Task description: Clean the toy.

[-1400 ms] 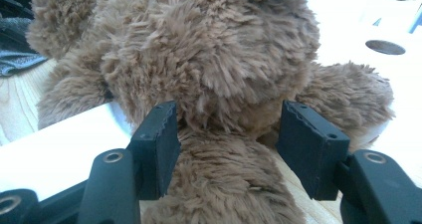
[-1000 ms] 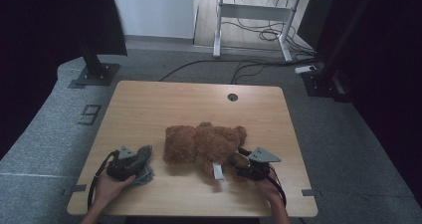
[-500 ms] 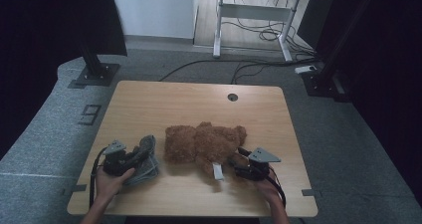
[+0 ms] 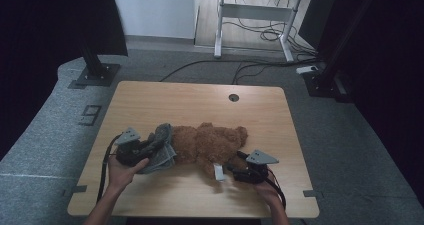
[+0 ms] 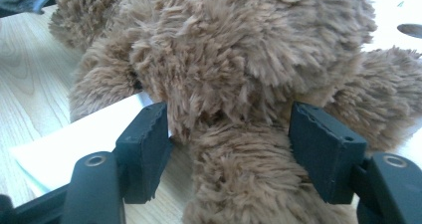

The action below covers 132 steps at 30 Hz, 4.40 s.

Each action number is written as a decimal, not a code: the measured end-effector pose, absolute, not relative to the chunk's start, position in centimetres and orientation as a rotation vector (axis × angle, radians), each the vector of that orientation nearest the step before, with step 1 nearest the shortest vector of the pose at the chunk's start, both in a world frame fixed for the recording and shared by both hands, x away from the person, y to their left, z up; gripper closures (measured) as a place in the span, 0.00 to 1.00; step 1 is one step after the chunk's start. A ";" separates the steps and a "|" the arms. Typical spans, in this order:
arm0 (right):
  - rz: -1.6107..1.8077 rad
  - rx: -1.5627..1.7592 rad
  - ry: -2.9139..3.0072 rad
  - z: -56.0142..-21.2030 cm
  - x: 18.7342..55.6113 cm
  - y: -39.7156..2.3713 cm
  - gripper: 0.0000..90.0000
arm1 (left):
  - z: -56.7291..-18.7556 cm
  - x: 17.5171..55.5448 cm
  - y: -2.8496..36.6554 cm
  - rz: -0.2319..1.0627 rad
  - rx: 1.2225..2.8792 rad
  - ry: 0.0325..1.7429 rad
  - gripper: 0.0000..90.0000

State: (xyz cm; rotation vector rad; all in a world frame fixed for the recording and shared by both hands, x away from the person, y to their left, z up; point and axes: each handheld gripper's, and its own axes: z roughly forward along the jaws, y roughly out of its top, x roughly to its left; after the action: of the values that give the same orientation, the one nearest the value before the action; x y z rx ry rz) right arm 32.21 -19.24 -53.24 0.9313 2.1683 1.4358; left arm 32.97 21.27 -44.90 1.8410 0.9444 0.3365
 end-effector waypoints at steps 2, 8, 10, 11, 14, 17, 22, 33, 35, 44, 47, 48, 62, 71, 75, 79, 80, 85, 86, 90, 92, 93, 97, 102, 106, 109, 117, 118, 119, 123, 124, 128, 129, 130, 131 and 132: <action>1.434 0.942 2.171 -53.2 32.1 -19.2 0.35 | -44.5 33.3 20.2 0.331 1.850 0.922 0.80; 1.396 0.986 2.175 -53.8 32.3 -18.9 0.34 | -44.1 34.4 16.0 0.293 1.880 0.859 0.80; 1.368 1.009 2.174 -53.9 32.5 -18.7 0.34 | -43.9 34.7 14.7 0.291 1.888 0.835 0.80; 1.356 1.010 2.176 -54.0 32.5 -18.6 0.34 | -43.7 34.8 14.0 0.282 1.889 0.823 0.80; 1.300 1.022 2.172 -54.3 32.7 -18.2 0.38 | -43.2 34.9 12.3 0.272 1.904 0.783 0.80; 1.247 1.023 2.163 -54.4 32.7 -17.8 0.47 | -42.8 34.6 9.0 0.258 1.949 0.716 0.80; 1.250 1.011 2.162 -54.4 32.6 -17.9 0.67 | -44.5 34.3 4.0 0.244 2.036 0.667 0.80; 1.265 1.009 2.187 -54.5 32.7 -18.3 0.77 | -46.8 34.6 5.1 0.284 2.032 0.734 0.80; 1.262 1.004 2.187 -54.6 32.7 -18.3 0.78 | -46.5 34.4 6.3 0.328 2.034 0.746 0.80; 1.278 0.994 2.195 -54.6 32.6 -18.5 0.79 | -45.3 33.6 13.2 0.413 1.932 0.836 0.80; 1.282 0.995 2.195 -54.7 32.6 -18.5 0.79 | -44.7 33.3 15.4 0.459 1.910 0.876 0.80; 1.282 0.994 2.195 -54.7 32.6 -18.5 0.79 | -44.7 33.4 16.1 0.474 1.909 0.891 0.80; 1.295 0.990 2.201 -54.7 32.8 -18.7 0.79 | -50.1 35.5 20.8 0.406 1.996 1.104 0.80; 1.301 0.993 2.202 -54.7 32.8 -18.8 0.79 | -45.0 33.2 18.4 0.433 1.937 0.933 0.80; 1.301 0.993 2.202 -54.7 32.8 -18.7 0.79 | -43.7 32.2 15.1 0.364 1.957 0.818 0.80; 1.304 0.997 2.200 -54.8 32.8 -18.7 0.79 | -44.3 31.8 11.2 0.310 2.009 0.741 0.80; 1.304 0.997 2.200 -54.8 32.8 -18.7 0.79 | -44.6 31.7 10.2 0.300 2.024 0.723 0.80; 1.309 0.998 2.198 -54.8 32.8 -18.8 0.79 | -46.7 31.1 5.3 0.315 2.126 0.639 0.80; 1.310 0.998 2.196 -54.8 32.8 -18.8 0.79 | -47.2 31.2 4.6 0.310 2.141 0.642 0.80; 1.304 0.990 2.200 -54.9 32.7 -18.8 0.79 | -49.1 31.8 4.0 0.235 2.161 0.672 0.80; 1.301 0.986 2.204 -54.9 32.7 -18.8 0.79 | -49.3 31.8 4.6 0.208 2.147 0.685 0.80; 1.301 0.983 2.206 -54.9 32.7 -18.8 0.79 | -49.3 31.8 5.0 0.206 2.146 0.692 0.80; 1.304 0.971 2.215 -54.9 32.7 -18.8 0.79 | -49.4 31.4 7.3 0.213 2.143 0.722 0.80; 1.309 0.964 2.221 -54.9 32.7 -18.8 0.79 | -49.1 31.1 12.0 0.251 2.098 0.796 0.79; 1.329 0.939 2.236 -54.9 32.7 -18.8 0.79 | -48.8 31.1 14.9 0.269 2.056 0.849 0.79; 1.331 0.937 2.238 -54.9 32.7 -18.8 0.79 | -48.3 31.2 16.4 0.286 2.029 0.869 0.79; 1.332 0.936 2.241 -54.9 32.8 -18.9 0.79 | -45.5 31.3 18.5 0.338 1.947 0.890 0.79; 1.332 0.936 2.241 -54.9 32.8 -18.8 0.79 | -45.2 31.3 18.1 0.334 1.950 0.874 0.79; 1.330 0.935 2.241 -54.9 32.8 -18.8 0.79 | -44.9 31.2 17.4 0.338 1.959 0.857 0.79; 1.330 0.935 2.240 -54.9 32.8 -18.8 0.78 | -44.3 31.4 13.8 0.301 1.984 0.779 0.79; 1.330 0.935 2.239 -54.9 32.8 -18.8 0.78 | -44.3 31.4 13.0 0.291 1.988 0.763 0.79; 1.330 0.936 2.239 -54.9 32.8 -18.8 0.78 | -45.0 31.1 7.5 0.230 2.064 0.661 0.79; 1.331 0.936 2.239 -54.9 32.8 -18.8 0.78 | -45.5 31.0 6.2 0.219 2.088 0.644 0.79; 1.332 0.937 2.239 -54.9 32.8 -18.8 0.78 | -46.0 31.0 5.0 0.209 2.111 0.631 0.79; 1.331 0.935 2.239 -54.9 32.8 -18.9 0.78 | -46.6 31.0 4.1 0.197 2.126 0.629 0.79; 1.329 0.934 2.238 -54.9 32.7 -18.8 0.78 | -47.1 31.2 3.4 0.183 2.135 0.633 0.78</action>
State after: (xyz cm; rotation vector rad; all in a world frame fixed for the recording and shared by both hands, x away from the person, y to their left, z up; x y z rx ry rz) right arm 32.74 -18.85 -54.86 0.9336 2.2384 1.3291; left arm 31.16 3.41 -47.11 2.1349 0.6328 0.1827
